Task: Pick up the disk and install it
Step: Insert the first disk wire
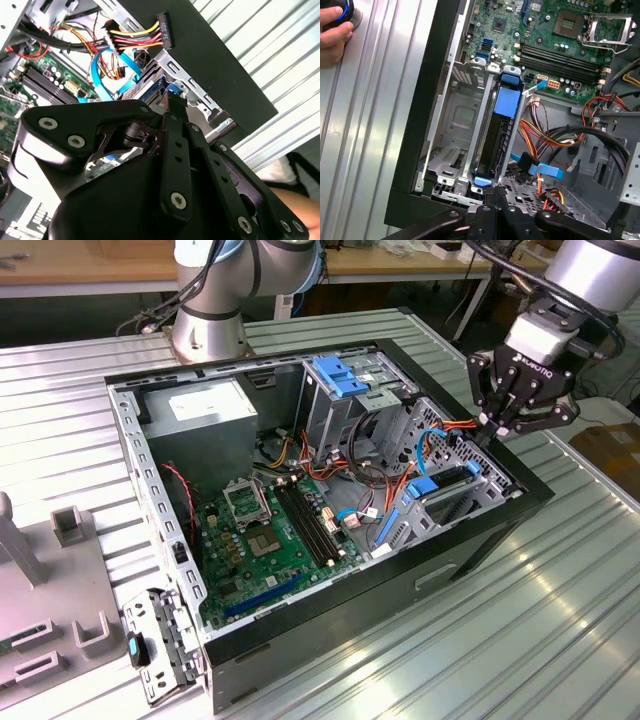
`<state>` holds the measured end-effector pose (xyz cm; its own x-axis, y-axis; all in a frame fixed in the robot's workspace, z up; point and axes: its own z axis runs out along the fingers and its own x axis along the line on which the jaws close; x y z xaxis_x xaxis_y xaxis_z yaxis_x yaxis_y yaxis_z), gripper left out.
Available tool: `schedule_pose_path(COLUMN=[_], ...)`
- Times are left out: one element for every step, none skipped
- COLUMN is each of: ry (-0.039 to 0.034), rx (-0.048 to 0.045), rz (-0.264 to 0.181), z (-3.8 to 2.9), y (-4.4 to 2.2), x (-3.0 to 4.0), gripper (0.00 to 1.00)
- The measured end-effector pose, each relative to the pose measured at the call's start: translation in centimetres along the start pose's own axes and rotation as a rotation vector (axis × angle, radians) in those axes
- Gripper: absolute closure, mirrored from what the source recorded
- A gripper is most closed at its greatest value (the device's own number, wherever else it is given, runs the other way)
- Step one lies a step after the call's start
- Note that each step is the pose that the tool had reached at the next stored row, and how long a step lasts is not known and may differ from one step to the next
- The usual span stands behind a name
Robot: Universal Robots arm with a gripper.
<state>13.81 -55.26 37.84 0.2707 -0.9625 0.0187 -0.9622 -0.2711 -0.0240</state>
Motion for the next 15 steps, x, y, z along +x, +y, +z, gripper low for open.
schedule_pose_path(ry=[0.0,0.0004,0.0005,0.0009,0.0038,0.0075,0.0277,0.0802,0.1117,0.1143,0.123,0.124,0.1241,0.1244,0.1262], rx=[-0.0001,-0.0003,-0.0004,-0.0009,-0.0023,-0.0042,-0.0168,-0.0454,-0.0649,-0.0658,-0.0667,-0.0622,-0.0613,-0.0609,-0.0615], rz=[-0.013,-0.039,-0.053,-0.062,-0.067,-0.071,-0.084,-0.087,-0.088,-0.088,-0.112,-0.168,-0.18,-0.185,-0.186], z=[0.0,0.0,0.0,0.0,-0.01,-0.01,-0.02,-0.02,-0.03,-0.02,-0.02,-0.03,-0.04,-0.05,-0.05], y=[-0.01,-0.04,-0.06,-0.08,-0.11,-0.14,-0.27,-0.55,-0.67,-0.67,-0.74,-0.75,-0.77,-0.8,-0.93], x=[-0.05,-0.15,-0.21,-0.27,-0.39,-0.5,-0.92,-1.84,-2.28,-2.28,-2.46,-2.51,-2.55,-2.61,-2.85], gripper=[0.89,0.89,0.89,0.89,0.89,0.89,0.89,0.89,0.89,0.89,0.89,0.89,0.89,0.89,0.89])
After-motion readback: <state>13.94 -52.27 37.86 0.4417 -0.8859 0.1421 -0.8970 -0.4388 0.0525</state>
